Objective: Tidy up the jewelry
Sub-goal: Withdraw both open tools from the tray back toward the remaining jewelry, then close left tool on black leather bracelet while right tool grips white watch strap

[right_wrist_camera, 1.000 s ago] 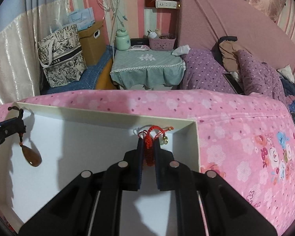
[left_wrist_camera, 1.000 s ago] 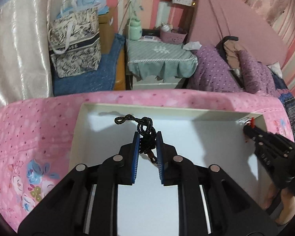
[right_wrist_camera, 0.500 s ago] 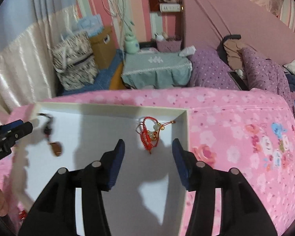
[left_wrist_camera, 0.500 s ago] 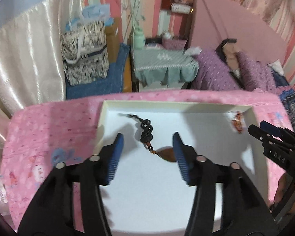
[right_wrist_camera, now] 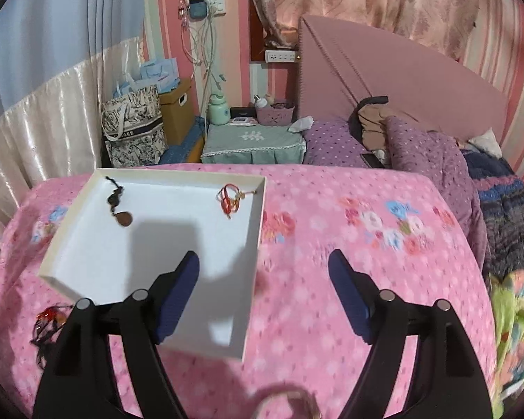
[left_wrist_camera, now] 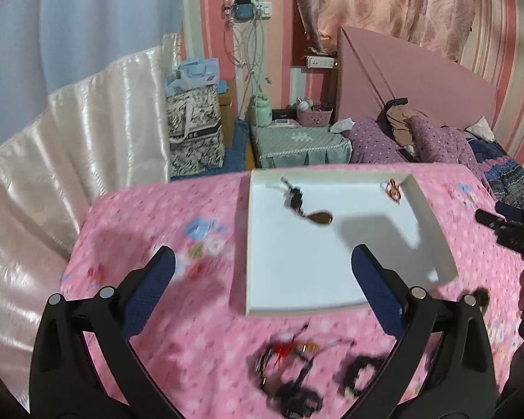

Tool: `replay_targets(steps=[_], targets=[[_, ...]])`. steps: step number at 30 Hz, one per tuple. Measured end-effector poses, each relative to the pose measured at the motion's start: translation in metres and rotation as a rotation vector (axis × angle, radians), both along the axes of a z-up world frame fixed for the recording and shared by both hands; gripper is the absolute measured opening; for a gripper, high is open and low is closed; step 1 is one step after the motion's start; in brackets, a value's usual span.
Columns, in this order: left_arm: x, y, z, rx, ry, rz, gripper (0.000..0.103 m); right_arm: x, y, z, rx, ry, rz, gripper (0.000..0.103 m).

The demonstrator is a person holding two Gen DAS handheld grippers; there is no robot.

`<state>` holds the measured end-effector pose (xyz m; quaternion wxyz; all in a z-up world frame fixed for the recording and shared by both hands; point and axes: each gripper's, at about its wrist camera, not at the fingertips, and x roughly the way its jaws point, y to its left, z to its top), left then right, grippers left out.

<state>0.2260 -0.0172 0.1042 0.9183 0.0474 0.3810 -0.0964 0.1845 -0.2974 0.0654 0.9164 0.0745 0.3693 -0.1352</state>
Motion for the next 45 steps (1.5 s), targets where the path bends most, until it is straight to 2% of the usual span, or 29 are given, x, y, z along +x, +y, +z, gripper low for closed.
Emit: replay_targets(steps=[2,7,12,19,28,34,38,42,45], targets=[[-0.011,0.010,-0.006,-0.015,0.019,-0.001,0.100,-0.017,0.001,-0.001,0.018,-0.014,-0.017,0.087],[-0.026,0.023,-0.029,-0.037,0.074,-0.003,0.100,-0.046,0.014,-0.005,-0.025,-0.032,-0.044,0.087],[-0.036,0.029,-0.044,-0.042,0.098,-0.001,0.100,-0.061,0.023,-0.015,-0.028,-0.006,-0.026,0.087],[-0.048,0.030,-0.059,-0.036,0.112,-0.001,0.100,-0.073,0.027,-0.030,0.008,0.025,-0.025,0.087],[-0.041,0.046,-0.086,-0.063,0.171,0.038,0.100,-0.081,0.039,-0.051,0.012,0.057,-0.027,0.087],[-0.041,0.042,-0.096,-0.042,0.173,0.020,0.098,-0.081,0.042,-0.069,-0.003,0.107,-0.036,0.086],[-0.036,0.037,-0.105,-0.028,0.196,-0.001,0.091,-0.077,0.043,-0.078,-0.009,0.140,-0.036,0.081],[-0.027,0.033,-0.122,-0.059,0.254,-0.031,0.073,-0.075,0.042,-0.085,0.003,0.153,-0.027,0.080],[-0.023,0.031,-0.133,-0.048,0.274,-0.030,0.070,-0.073,0.040,-0.089,0.011,0.160,-0.028,0.080]])
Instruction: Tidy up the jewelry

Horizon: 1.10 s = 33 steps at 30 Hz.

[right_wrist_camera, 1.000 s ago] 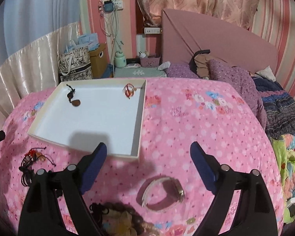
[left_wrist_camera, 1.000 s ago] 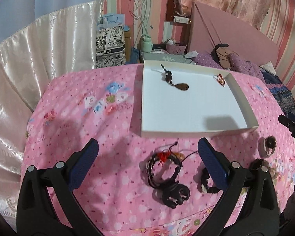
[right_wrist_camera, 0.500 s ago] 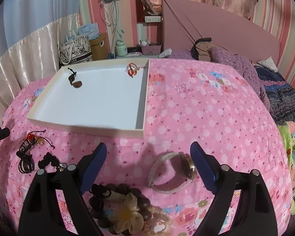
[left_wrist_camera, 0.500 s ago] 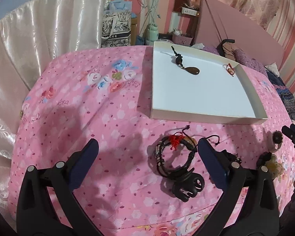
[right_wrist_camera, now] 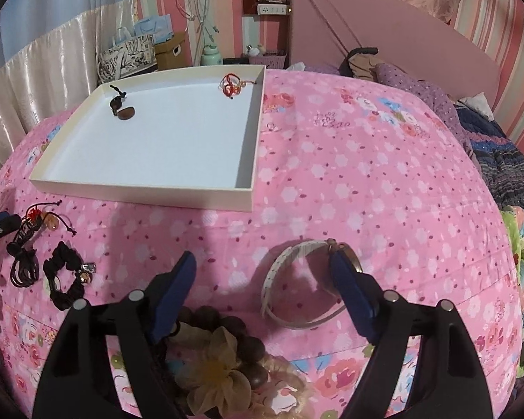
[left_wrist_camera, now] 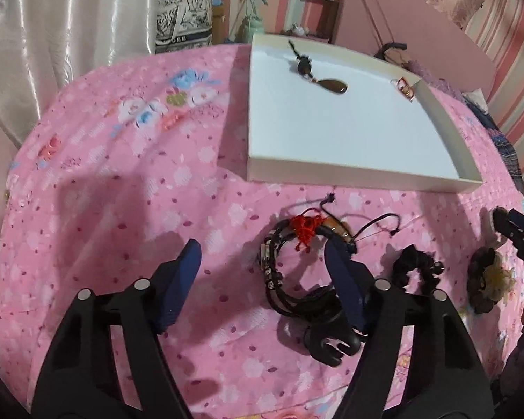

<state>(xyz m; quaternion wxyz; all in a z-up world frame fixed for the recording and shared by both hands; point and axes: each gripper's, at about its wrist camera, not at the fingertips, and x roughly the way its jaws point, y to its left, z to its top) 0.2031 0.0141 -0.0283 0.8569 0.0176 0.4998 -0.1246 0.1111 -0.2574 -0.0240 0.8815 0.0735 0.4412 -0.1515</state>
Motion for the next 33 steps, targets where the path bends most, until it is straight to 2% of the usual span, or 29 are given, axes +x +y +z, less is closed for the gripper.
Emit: replay_targets(steps=[3,7,10,15,22,25,29,33], targets=[[0.002,-0.004,-0.004,0.010,-0.007,-0.011,0.067,0.001,-0.003,-0.004,0.006,0.007,-0.005,0.080],[0.002,-0.011,-0.004,0.023,-0.039,-0.026,0.066,0.004,-0.005,-0.011,0.022,0.028,0.001,0.068],[0.004,-0.018,-0.006,0.030,-0.037,-0.041,0.058,0.006,-0.004,-0.015,0.024,0.043,0.005,0.059],[0.013,-0.028,-0.011,0.027,-0.019,-0.063,0.036,0.010,-0.004,-0.024,0.041,0.068,0.013,0.050],[0.017,-0.034,-0.014,0.012,-0.027,-0.079,0.029,0.013,-0.007,-0.032,0.060,0.080,0.010,0.039],[0.020,-0.036,-0.014,0.001,-0.028,-0.079,0.021,0.012,-0.007,-0.032,0.057,0.079,0.009,0.033],[0.022,-0.037,-0.012,-0.039,-0.028,-0.086,0.004,0.011,-0.011,-0.032,0.059,0.073,-0.002,0.025],[0.021,-0.037,-0.011,-0.040,-0.028,-0.085,0.003,0.010,-0.012,-0.032,0.057,0.071,-0.003,0.022]])
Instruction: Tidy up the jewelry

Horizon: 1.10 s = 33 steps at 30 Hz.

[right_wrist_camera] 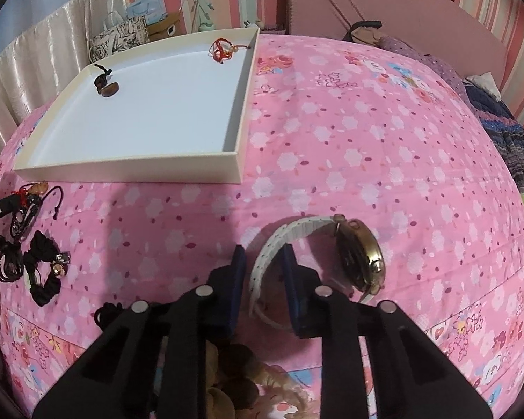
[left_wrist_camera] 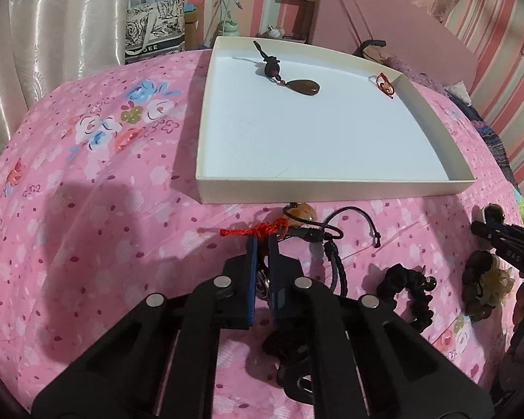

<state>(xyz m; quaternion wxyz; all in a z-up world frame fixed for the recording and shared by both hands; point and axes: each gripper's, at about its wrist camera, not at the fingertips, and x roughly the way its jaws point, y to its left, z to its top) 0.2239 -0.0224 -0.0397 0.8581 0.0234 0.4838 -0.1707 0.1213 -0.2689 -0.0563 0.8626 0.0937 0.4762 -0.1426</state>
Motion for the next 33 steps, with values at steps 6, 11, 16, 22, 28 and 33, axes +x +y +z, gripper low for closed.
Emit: replay_targets(steps=[6,11,16,22,28,33], targets=[[0.005,0.013,0.000,-0.063,0.024,0.030,0.003,0.000,0.000,0.000,0.005,-0.004,-0.002,0.022],[0.006,0.023,0.000,-0.114,0.039,0.048,0.003,0.000,-0.002,-0.001,0.017,-0.011,-0.001,0.022],[0.009,0.032,0.001,-0.151,0.045,0.074,0.002,-0.001,-0.001,0.000,0.004,-0.014,-0.002,0.019],[0.005,0.033,0.010,-0.153,0.013,0.077,0.001,-0.003,-0.002,0.006,-0.006,-0.046,-0.012,0.009],[-0.003,0.026,0.024,-0.114,-0.040,0.065,0.001,-0.005,-0.002,0.020,-0.013,-0.093,-0.021,0.007],[-0.007,0.017,0.045,-0.073,-0.098,0.044,0.001,-0.003,0.000,0.034,-0.017,-0.121,-0.009,0.007]])
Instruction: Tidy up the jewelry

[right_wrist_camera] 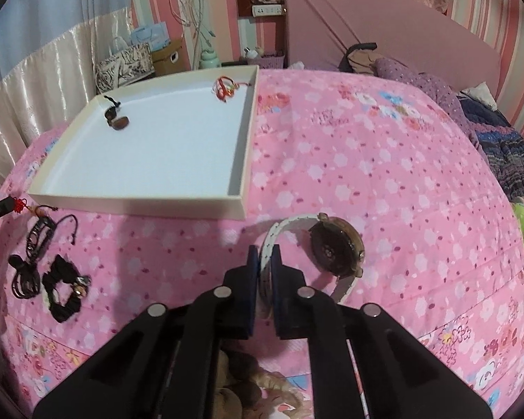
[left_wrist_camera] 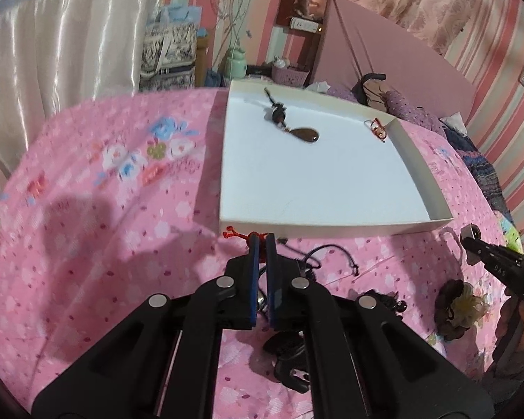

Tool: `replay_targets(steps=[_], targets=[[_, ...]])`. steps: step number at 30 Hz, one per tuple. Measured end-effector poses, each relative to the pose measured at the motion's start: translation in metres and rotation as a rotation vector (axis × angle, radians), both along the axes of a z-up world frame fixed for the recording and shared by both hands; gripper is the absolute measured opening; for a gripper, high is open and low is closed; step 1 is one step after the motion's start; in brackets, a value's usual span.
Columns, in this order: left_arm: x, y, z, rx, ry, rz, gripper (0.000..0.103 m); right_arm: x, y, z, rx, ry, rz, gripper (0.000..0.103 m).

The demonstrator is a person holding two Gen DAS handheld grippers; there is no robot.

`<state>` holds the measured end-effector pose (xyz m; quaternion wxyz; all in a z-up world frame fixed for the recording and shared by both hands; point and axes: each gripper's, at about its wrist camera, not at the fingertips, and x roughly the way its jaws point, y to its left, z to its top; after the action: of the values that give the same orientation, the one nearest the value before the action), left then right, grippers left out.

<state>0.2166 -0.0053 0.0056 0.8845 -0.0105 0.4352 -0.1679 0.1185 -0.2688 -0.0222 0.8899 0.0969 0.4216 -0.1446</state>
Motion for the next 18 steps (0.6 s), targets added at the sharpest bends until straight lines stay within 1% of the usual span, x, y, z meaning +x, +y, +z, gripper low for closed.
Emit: replay_targets(steps=[4,8,13,16,18], targets=[[-0.002,-0.013,0.016,0.050,-0.049,-0.009,0.001,0.005,0.002,0.016,-0.008,-0.028,0.006,0.007],[0.001,-0.024,0.030,0.066,-0.074,-0.014,0.000,0.014,0.006,0.036,-0.030,-0.060,0.023,0.007],[0.014,-0.044,0.053,0.082,-0.120,-0.024,0.000,0.043,0.013,0.063,-0.060,-0.099,0.050,0.007],[0.028,-0.054,0.064,0.104,-0.140,-0.013,0.000,0.066,0.017,0.072,-0.071,-0.110,0.062,0.007],[0.040,-0.059,0.066,0.108,-0.143,-0.006,0.000,0.083,0.019,0.075,-0.077,-0.108,0.069,0.007]])
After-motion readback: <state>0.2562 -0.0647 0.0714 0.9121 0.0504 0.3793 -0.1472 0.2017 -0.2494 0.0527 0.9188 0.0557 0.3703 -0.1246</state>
